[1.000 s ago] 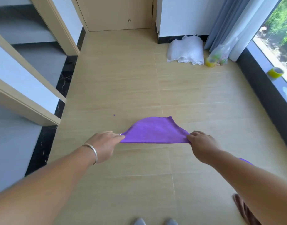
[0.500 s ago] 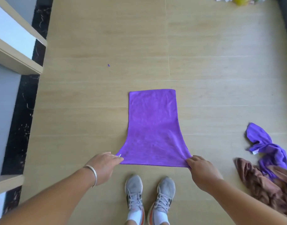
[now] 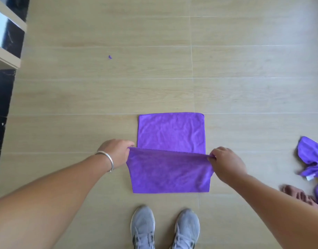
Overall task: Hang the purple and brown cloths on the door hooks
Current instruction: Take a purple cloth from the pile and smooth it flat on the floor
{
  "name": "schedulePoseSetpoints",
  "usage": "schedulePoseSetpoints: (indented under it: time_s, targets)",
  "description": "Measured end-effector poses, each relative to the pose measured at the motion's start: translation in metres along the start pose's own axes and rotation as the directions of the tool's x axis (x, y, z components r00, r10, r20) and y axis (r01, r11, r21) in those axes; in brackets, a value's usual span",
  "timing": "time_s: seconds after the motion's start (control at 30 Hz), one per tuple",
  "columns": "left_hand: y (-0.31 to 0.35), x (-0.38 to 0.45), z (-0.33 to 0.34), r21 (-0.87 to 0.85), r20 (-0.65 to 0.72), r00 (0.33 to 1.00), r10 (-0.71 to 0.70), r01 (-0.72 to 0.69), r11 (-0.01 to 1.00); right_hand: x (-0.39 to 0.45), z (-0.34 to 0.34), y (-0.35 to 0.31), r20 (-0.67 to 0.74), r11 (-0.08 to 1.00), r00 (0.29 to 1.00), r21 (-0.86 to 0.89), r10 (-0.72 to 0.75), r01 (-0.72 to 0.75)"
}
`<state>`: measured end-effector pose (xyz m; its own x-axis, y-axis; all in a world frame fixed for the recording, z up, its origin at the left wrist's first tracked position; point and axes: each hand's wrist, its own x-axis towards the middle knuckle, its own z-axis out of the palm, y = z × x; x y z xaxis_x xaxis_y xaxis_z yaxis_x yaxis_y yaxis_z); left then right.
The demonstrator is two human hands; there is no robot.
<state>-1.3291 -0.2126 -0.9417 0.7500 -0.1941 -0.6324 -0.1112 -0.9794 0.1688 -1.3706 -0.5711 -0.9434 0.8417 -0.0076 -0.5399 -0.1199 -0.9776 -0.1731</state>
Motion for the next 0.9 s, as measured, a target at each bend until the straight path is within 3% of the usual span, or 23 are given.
schedulePoseSetpoints:
  time_s: [0.17, 0.3, 0.37, 0.43, 0.5, 0.6, 0.67, 0.8, 0.9]
  targets:
    - [-0.011, 0.121, 0.005, 0.114, -0.049, 0.999, 0.002, 0.004, 0.993, 0.113, 0.022, 0.008, -0.141, 0.999, 0.989, 0.019, 0.048, -0.046]
    - [-0.015, 0.212, 0.032, 0.155, -0.036, 0.996, -0.08, 0.085, 0.984, 0.199, 0.058, 0.018, -0.243, 0.997, 0.967, -0.012, 0.076, -0.081]
    - [-0.015, 0.241, 0.057, 0.124, -0.116, 0.99, -0.077, 0.091, 0.988, 0.229, 0.082, 0.024, -0.311, 0.997, 0.947, -0.003, 0.077, -0.082]
    - [-0.013, 0.245, 0.079, 0.172, -0.282, 0.957, 0.061, -0.012, 0.985, 0.239, 0.096, 0.028, -0.395, 1.0, 0.919, -0.004, 0.002, -0.004]
    - [-0.008, 0.235, 0.106, 0.273, -0.385, 0.876, 0.292, -0.195, 0.942, 0.239, 0.114, 0.031, -0.432, 0.984, 0.884, -0.093, -0.177, 0.152]
    - [0.001, 0.204, 0.147, 0.367, -0.361, 0.767, 0.531, -0.407, 0.837, 0.223, 0.133, 0.04, -0.372, 0.857, 0.777, -0.308, -0.507, 0.412]
    - [0.002, 0.184, 0.175, 0.443, -0.236, 0.763, 0.602, -0.467, 0.765, 0.208, 0.144, 0.049, -0.253, 0.77, 0.747, -0.401, -0.614, 0.497]
    - [-0.005, 0.174, 0.194, 0.495, -0.053, 0.837, 0.544, -0.451, 0.742, 0.195, 0.156, 0.056, -0.015, 0.77, 0.857, -0.446, -0.516, 0.456]
    - [-0.015, 0.2, 0.181, 0.499, -0.067, 0.872, 0.484, -0.391, 0.774, 0.215, 0.152, 0.052, 0.015, 0.794, 0.903, -0.469, -0.43, 0.386]
